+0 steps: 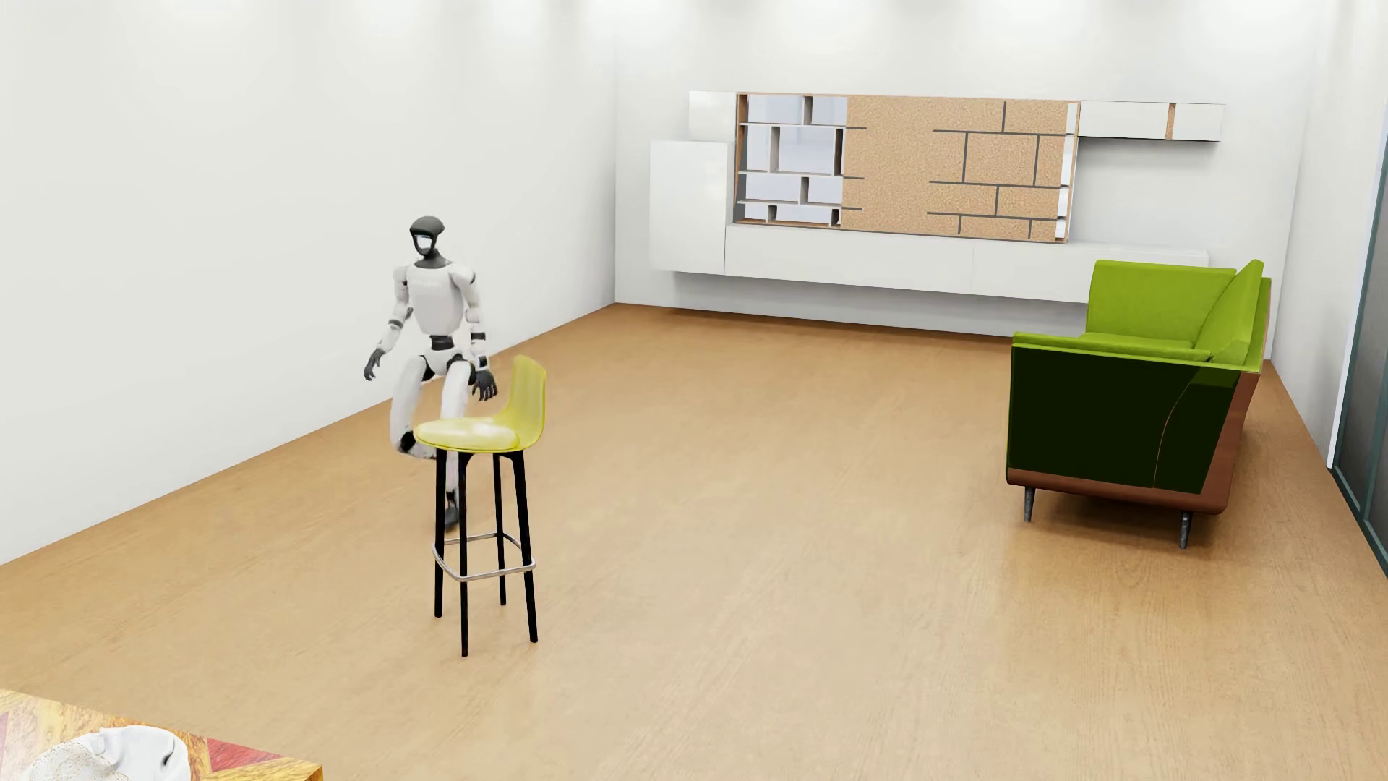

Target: Walk to stool

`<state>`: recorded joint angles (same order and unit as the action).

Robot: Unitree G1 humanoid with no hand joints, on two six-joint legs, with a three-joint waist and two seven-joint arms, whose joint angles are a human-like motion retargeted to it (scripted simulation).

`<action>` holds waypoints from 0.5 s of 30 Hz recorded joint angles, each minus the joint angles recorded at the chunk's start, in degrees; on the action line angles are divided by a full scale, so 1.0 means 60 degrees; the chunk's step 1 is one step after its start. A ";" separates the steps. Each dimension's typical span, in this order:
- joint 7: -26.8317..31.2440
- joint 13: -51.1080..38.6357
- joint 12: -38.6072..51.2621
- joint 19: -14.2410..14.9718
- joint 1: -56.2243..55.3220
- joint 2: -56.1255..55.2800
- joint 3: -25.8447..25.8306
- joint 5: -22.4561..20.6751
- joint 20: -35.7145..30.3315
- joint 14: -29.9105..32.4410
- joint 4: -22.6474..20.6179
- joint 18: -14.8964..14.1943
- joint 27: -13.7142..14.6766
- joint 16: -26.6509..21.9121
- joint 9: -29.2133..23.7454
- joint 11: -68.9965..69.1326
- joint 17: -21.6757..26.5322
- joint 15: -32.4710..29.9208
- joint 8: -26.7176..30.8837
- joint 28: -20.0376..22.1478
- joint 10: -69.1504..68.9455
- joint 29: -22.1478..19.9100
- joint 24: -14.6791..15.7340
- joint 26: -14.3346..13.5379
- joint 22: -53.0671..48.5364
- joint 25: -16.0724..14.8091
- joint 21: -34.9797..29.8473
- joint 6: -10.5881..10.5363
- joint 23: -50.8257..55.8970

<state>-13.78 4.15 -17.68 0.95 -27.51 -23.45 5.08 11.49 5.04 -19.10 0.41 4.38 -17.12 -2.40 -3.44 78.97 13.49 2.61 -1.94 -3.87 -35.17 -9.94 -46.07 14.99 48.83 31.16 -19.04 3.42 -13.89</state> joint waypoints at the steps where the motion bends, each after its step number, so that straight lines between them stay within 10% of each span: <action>1: 0.0173 0.0109 0.0809 -0.0107 0.1150 -0.1147 -0.0245 -0.0450 -0.0112 -0.0208 -0.0252 -0.0134 -0.0432 -0.0048 0.0104 -0.0984 -0.0433 0.0430 -0.0151 0.0281 0.0950 -0.0306 -0.0385 0.0062 -0.0110 -0.0536 0.0347 -0.0040 -0.1314; 3: 0.0514 0.0355 0.2143 0.0191 0.3028 -0.2650 -0.0763 -0.1148 -0.0683 -0.0684 -0.0579 -0.0227 -0.1371 -0.0212 0.0418 -0.4551 -0.0145 0.0657 -0.0313 0.0713 0.2132 0.0898 -0.0844 -0.0788 -0.1001 -0.0401 -0.0082 -0.0185 -0.3699; 5: 0.1158 0.1421 0.3131 0.0528 0.4462 -0.3217 -0.1274 -0.1172 -0.1336 -0.1370 -0.0669 -0.0325 -0.1008 -0.0537 0.0703 -0.9341 0.0781 0.0699 0.0096 0.1319 0.2306 0.3535 -0.0257 -0.2525 -0.2724 0.1086 -0.0696 -0.0277 -0.4048; 7: 0.2070 0.3766 0.3400 0.0597 0.5885 -0.3058 -0.1706 -0.0659 -0.2215 -0.1496 -0.0301 -0.0635 -0.0681 -0.0886 0.0858 -1.1263 0.0417 0.1181 0.0427 0.1809 0.1907 0.3747 0.1088 -0.4119 -0.4620 0.1108 0.1419 -0.0226 -0.2587; 8: 0.2501 0.4790 0.3045 0.1281 0.6058 -0.3125 -0.1829 -0.0482 -0.2627 -0.0576 0.0204 -0.0702 -0.0550 -0.1248 0.0851 -0.9908 -0.0227 -0.0478 0.0258 0.1732 0.0685 0.3262 0.1448 -0.4610 -0.5659 0.0908 0.2195 -0.0197 -0.1881; 10: 0.3143 0.5319 0.1732 0.0026 0.4136 -0.3151 -0.1731 -0.0022 -0.2955 0.2670 0.1394 -0.1333 -0.0587 -0.1445 0.0611 -0.6536 -0.1143 0.0072 -0.1142 0.1409 -0.4293 0.2617 0.1720 -0.4627 -0.7154 0.1136 0.2281 -0.0292 -0.1528; 12: 0.2785 0.4009 0.0593 -0.0071 0.0835 -0.1717 -0.1133 0.0193 -0.2848 0.1369 0.2829 0.0743 -0.1102 -0.0858 0.0335 -0.5782 -0.1209 0.1866 -0.2589 0.1717 -0.7443 0.2208 0.1102 -0.3868 -0.6937 0.1425 0.1628 -0.0506 -0.2253; 13: 0.2685 0.3138 0.0203 -0.0097 -0.0472 -0.0575 -0.0724 -0.0006 -0.2655 0.1025 0.2378 0.0876 -0.1264 -0.0611 0.0275 -0.6283 -0.0936 0.2428 -0.3321 0.2217 -0.7495 0.2029 0.0710 -0.3635 -0.6435 0.1555 0.1032 -0.0570 -0.2702; 15: 0.2798 0.1741 -0.0592 -0.0197 -0.2098 0.1587 0.0007 -0.0760 -0.1752 0.0714 -0.0031 -0.0834 -0.1002 -0.0374 0.0263 -0.7438 0.0103 0.3380 -0.4691 0.2924 -0.5386 0.1996 0.1542 -0.3526 -0.5290 0.1730 -0.0365 -0.0540 -0.3097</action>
<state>3.00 14.60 -21.24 -0.23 -40.09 -13.93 5.12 6.93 -5.47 -14.81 0.22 -0.63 -23.13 -4.64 -1.87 34.34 14.10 22.89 -30.08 13.67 -67.49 2.04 -36.81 -6.17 17.09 41.54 -21.23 0.18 -32.46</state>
